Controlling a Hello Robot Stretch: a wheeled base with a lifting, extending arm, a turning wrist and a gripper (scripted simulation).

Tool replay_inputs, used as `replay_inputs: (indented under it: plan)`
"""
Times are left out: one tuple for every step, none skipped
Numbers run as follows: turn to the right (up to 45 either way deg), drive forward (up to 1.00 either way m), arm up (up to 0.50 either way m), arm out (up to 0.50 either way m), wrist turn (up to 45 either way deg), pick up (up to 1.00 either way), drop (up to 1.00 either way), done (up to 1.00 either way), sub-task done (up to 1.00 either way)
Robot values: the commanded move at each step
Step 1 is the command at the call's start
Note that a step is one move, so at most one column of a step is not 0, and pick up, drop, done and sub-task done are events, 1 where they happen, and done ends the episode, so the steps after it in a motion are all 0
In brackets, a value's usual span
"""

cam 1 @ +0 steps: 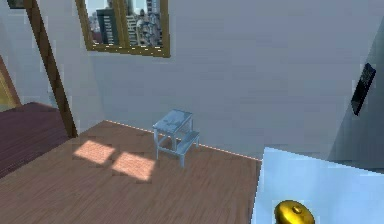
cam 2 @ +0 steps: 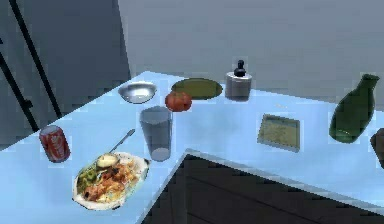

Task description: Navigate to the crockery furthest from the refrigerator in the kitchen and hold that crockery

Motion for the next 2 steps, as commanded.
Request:
replay_inputs:
  plan:
    - [0.0, 0.00, 0.38, 0.00, 0.0, 0.00, 0.00, 0.00, 0.00]
    - [0.0, 0.00, 0.00, 0.22, 0.0, 0.00, 0.00, 0.00, 0.00]
